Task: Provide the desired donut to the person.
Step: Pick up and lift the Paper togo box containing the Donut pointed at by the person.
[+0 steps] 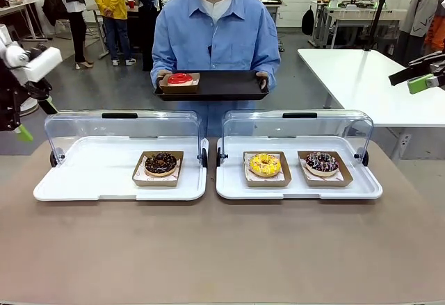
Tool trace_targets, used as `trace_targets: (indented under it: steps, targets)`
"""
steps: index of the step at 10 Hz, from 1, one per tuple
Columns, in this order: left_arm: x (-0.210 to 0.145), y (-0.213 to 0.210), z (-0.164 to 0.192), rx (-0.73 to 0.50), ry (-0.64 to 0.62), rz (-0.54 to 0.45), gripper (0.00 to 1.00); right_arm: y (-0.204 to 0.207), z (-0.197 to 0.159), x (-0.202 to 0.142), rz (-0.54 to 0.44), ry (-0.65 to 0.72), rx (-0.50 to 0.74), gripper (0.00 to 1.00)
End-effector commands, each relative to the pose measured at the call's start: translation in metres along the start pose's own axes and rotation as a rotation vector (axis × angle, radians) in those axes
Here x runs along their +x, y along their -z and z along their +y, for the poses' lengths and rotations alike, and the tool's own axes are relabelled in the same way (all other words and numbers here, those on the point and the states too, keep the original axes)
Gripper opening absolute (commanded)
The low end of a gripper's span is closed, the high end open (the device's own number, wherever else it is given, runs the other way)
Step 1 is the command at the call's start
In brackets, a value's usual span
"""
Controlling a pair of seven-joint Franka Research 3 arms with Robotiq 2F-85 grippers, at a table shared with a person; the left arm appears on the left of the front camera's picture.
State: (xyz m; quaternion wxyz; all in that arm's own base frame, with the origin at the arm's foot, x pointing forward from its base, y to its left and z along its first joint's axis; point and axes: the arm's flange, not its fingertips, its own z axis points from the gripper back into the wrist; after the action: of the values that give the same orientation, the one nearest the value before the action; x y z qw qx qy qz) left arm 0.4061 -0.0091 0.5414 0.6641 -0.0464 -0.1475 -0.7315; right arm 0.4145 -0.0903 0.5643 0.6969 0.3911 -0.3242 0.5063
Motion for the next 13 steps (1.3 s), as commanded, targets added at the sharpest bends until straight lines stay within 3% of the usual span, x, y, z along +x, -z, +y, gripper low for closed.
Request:
trace_targets:
  steps: [1,4,6,9,10,13]
  targets:
    - [-0.046,-0.004,0.007,-0.008,-0.012,-0.298,1.0,0.001,0.0,0.0,-0.006,-0.003,0.002,1.0]
    - [-0.111,0.011,0.002,0.109,-0.041,-0.679,1.0,0.001,0.0,0.0,-0.006,-0.003,0.002,1.0]
    - [-0.154,0.027,-0.001,0.148,-0.075,-0.786,1.0,0.001,0.0,0.0,-0.006,-0.003,0.002,1.0]
    - [-0.201,0.052,-0.01,0.072,-0.121,-1.027,1.0,0.001,0.0,0.0,-0.006,-0.003,0.002,1.0]
    - [-0.21,0.058,-0.013,0.055,-0.139,-1.087,1.0,0.001,0.0,0.0,-0.006,-0.003,0.002,1.0]
    - [-0.214,0.069,-0.017,0.021,-0.11,-1.069,1.0,0.001,0.0,0.0,-0.006,-0.003,0.002,1.0]
